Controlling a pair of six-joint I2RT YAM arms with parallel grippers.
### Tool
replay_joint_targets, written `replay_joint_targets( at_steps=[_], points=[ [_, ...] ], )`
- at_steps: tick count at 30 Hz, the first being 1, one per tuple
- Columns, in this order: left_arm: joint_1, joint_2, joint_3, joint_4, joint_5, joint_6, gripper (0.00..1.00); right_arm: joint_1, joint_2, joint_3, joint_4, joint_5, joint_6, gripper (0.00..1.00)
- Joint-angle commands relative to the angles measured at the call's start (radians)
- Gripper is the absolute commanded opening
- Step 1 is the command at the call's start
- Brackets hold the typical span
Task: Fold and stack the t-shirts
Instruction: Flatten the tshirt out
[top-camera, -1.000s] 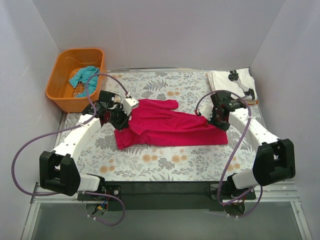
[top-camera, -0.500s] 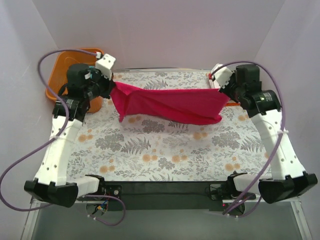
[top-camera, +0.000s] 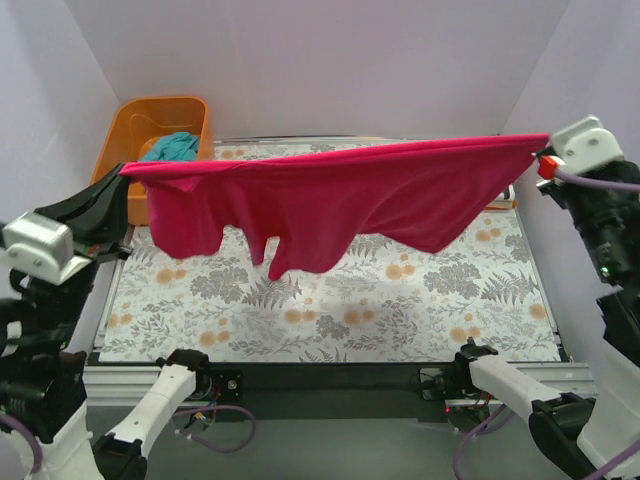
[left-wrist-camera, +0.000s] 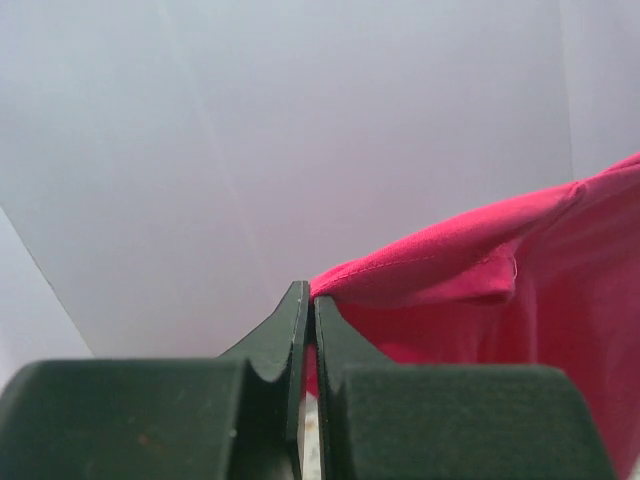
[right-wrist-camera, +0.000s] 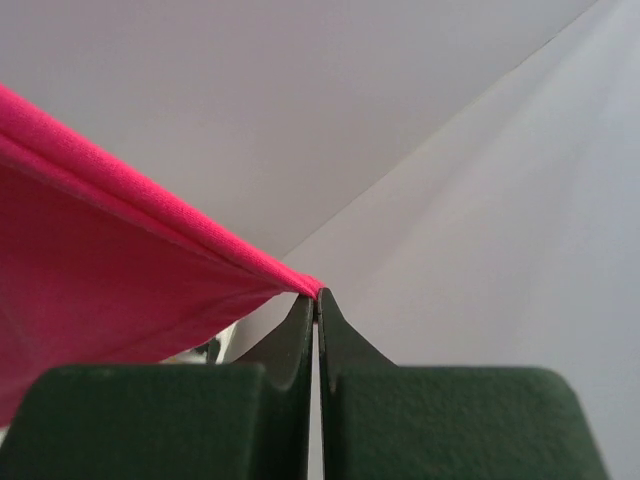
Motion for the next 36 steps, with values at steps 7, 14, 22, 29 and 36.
replay_joint_targets(
  at_steps=[7,14,22,29,36],
  points=[
    [0.011,0.08,0.143,0.032,-0.129,0.073,0.0,-0.017,0.002,0.124,0.035,0.01,-0.022,0.01],
    [0.013,0.032,-0.266,-0.022,-0.029,0.189,0.0,-0.018,0.032,-0.242,0.136,0.009,-0.121,0.01],
    [0.011,0.104,-0.857,0.276,-0.063,0.223,0.0,-0.014,0.132,-0.782,0.535,-0.03,-0.155,0.01],
    [0.017,0.519,-0.877,0.456,-0.08,0.213,0.0,-0.013,0.397,-0.936,0.771,-0.018,-0.16,0.01],
    [0.025,0.86,-0.693,0.516,-0.161,0.196,0.0,-0.025,0.653,-0.811,0.848,0.017,-0.161,0.01]
  ],
)
